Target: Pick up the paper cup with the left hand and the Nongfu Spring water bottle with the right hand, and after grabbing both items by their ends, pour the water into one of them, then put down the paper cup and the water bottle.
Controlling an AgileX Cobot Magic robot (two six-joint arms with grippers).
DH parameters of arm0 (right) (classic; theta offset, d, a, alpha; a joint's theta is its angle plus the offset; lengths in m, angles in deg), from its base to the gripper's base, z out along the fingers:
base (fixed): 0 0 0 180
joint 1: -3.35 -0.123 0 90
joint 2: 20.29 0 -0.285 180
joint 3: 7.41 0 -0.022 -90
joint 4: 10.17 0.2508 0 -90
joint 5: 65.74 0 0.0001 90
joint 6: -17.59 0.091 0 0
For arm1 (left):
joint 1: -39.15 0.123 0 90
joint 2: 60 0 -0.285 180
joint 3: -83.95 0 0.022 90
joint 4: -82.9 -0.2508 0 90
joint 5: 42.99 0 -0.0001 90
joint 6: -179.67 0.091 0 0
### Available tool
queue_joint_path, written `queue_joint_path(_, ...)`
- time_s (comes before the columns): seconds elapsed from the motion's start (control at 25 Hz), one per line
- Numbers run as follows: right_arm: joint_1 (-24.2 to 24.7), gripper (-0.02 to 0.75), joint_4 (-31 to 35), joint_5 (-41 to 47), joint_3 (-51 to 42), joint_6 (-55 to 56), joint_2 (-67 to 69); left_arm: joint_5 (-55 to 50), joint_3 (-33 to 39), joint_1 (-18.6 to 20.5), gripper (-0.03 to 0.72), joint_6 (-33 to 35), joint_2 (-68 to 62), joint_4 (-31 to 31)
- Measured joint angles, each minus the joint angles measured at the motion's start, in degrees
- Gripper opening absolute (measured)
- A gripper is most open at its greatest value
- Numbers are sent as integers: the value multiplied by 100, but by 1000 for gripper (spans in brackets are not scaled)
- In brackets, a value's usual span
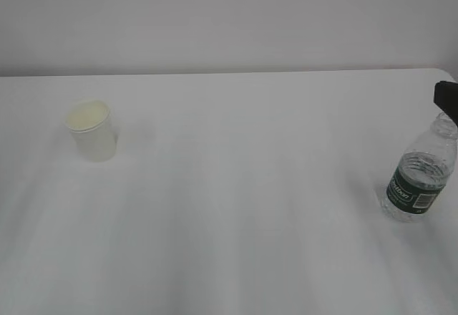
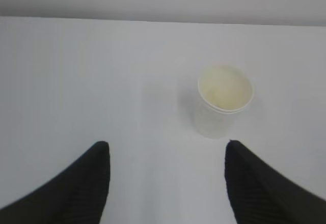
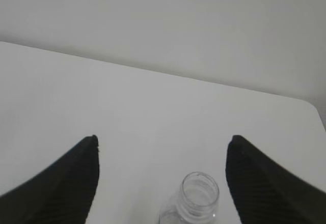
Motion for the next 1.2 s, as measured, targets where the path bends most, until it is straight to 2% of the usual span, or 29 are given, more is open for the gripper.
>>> queue_joint_path(0.2,0,590,0,-356,-50,0,258,245,0,-70,503,0,-470,165)
queue_joint_path(0.44,0,590,73,-1073,-503,66,365,765,169,-616,503,0,-776,111)
queue_joint_path(0.76,0,590,98,-1783,-1123,371,369,2140,1244,-1471,494,0,-799,221)
queue_joint_path(0.92,0,590,98,-1866,-1313,484,369,2631,1713,-1840,489,0,-799,245)
queue_joint_path(1.2,0,590,86,-2217,-1976,671,369,3355,2347,-2086,486,-261,-799,274)
